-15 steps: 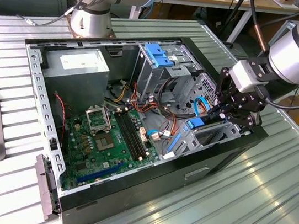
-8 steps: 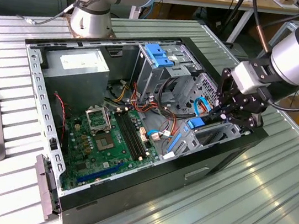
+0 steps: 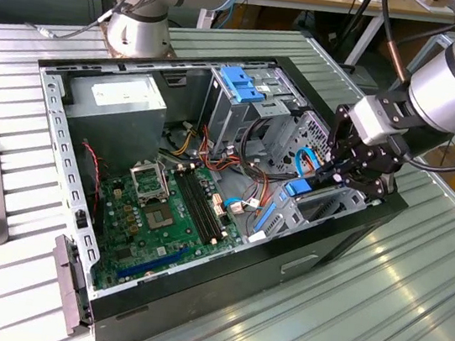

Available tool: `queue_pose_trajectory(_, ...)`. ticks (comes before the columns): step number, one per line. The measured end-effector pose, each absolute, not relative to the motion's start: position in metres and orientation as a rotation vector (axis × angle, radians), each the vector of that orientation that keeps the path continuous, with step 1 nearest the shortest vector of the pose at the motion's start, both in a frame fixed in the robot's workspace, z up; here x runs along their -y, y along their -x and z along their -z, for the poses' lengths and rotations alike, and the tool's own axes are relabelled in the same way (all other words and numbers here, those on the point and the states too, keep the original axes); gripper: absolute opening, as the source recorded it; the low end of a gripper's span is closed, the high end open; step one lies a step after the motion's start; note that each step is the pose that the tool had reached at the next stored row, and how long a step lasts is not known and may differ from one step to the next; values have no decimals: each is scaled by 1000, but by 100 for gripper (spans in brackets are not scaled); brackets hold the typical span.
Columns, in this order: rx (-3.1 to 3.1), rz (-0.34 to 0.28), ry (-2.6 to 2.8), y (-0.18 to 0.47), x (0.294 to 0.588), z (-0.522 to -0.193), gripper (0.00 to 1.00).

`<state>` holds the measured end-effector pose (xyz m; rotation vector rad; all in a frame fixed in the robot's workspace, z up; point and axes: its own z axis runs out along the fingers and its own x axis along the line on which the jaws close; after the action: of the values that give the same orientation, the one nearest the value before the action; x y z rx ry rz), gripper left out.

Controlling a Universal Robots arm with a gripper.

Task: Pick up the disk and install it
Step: 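Insert the second disk wire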

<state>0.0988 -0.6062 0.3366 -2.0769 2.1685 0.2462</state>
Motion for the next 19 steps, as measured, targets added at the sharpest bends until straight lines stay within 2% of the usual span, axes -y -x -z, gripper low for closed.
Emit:
queue_pose_trajectory(13,-2168,-248,2076,-99,606,-331,16)
queue_pose_trajectory(15,-2168,-248,2077,-99,606,-331,17)
queue_pose_trajectory(16,-2168,-247,2077,-99,606,-331,23)
queue_pose_trajectory(19,-2169,-247,2077,-99,606,-333,23)
